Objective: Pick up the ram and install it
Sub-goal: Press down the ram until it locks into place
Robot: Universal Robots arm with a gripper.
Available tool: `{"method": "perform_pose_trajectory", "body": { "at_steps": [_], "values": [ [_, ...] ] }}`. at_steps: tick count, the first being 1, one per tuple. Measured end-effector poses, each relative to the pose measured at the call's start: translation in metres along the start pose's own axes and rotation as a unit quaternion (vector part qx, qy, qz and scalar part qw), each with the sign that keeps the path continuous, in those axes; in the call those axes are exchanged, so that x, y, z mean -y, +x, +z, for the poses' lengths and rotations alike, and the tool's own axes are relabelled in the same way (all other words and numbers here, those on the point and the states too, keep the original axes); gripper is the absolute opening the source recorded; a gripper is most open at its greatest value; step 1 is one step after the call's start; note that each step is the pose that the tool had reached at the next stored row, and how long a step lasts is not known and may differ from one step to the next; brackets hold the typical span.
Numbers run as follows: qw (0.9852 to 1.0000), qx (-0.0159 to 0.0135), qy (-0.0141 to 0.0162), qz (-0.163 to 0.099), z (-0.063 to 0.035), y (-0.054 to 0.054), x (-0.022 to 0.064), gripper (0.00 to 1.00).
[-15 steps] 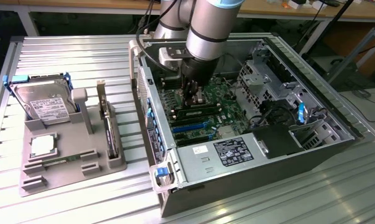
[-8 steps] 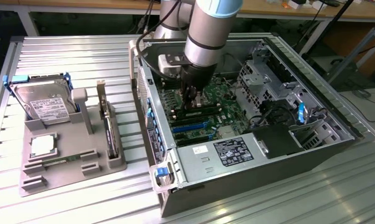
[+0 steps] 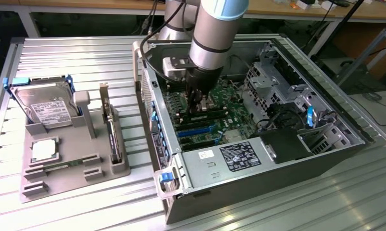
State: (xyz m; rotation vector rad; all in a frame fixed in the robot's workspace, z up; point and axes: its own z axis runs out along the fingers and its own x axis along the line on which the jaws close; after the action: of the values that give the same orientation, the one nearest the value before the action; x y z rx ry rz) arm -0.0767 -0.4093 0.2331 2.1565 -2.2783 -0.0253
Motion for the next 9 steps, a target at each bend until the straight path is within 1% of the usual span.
{"method": "perform_pose_trajectory", "body": {
  "at_steps": [1,2,3,5,7,9],
  "values": [
    [1.0,-0.0013,-0.0008,0.0,-0.0071,0.0,0.0011,0.11],
    [1.0,-0.0012,-0.0007,0.0,-0.0106,0.0,0.0089,0.11],
    [1.0,-0.0014,-0.0008,0.0,-0.0117,-0.001,0.0195,0.11],
    [1.0,-0.0012,-0.0008,0.0,-0.0123,-0.002,0.0332,0.11],
    [1.0,-0.0011,-0.0008,0.0,-0.0127,-0.002,0.0424,0.11],
    [1.0,-0.0003,-0.0009,0.0,-0.0135,-0.003,0.0607,0.11]
  ]
}}
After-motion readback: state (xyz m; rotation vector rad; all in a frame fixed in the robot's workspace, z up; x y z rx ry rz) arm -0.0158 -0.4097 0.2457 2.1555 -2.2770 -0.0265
